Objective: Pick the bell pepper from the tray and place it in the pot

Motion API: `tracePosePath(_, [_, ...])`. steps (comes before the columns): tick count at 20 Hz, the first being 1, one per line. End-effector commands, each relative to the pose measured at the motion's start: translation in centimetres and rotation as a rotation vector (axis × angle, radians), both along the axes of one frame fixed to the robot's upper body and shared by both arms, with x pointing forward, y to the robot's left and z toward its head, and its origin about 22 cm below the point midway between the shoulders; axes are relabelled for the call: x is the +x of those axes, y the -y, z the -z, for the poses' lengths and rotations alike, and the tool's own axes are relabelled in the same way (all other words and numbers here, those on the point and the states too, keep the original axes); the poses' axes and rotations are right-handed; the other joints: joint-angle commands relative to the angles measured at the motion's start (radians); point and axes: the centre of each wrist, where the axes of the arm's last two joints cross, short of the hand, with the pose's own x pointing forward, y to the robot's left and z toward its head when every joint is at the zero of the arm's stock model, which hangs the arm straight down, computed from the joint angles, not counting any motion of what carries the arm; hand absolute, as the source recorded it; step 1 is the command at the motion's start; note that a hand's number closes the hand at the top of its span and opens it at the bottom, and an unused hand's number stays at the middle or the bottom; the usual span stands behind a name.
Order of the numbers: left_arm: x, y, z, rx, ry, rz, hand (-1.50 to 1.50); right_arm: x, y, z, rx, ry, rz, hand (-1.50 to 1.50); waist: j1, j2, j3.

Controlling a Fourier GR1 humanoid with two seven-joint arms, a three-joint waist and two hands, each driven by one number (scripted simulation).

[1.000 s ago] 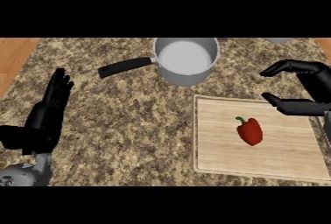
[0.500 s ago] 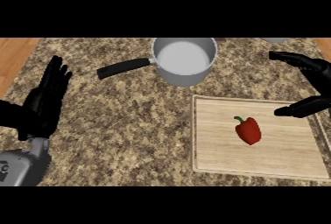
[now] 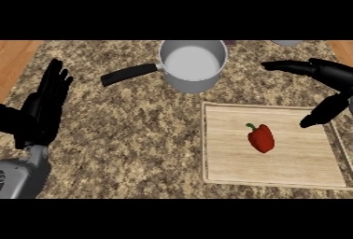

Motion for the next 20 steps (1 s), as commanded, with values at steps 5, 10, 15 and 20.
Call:
tracePosePath(5, [-0.1, 0.3, -0.1, -0.003, -0.008, -0.02, 0.0, -0.7, -5.9, 0.0, -0.329, -0.079, -0.206, -1.5, -0.025, -0.008, 0.0])
tracePosePath(10, [0.7, -1.1, 0.1, -0.011, -0.009, -0.03, 0.0, -1.4, -6.1, 1.3, -0.38, -0.103, -0.21, -1.5, -0.031, -0.005, 0.0])
tracePosePath(15, [0.7, 0.1, 0.1, -0.001, -0.003, -0.008, 0.0, -2.6, -6.9, 3.0, -0.365, -0.129, -0.202, -1.5, -0.035, -0.006, 0.0])
tracePosePath(20, [-1.3, 0.0, 0.2, -0.001, -0.018, -0.014, 0.0, -2.9, -4.6, 4.9, -0.465, -0.124, -0.161, -1.5, -0.027, -0.005, 0.0])
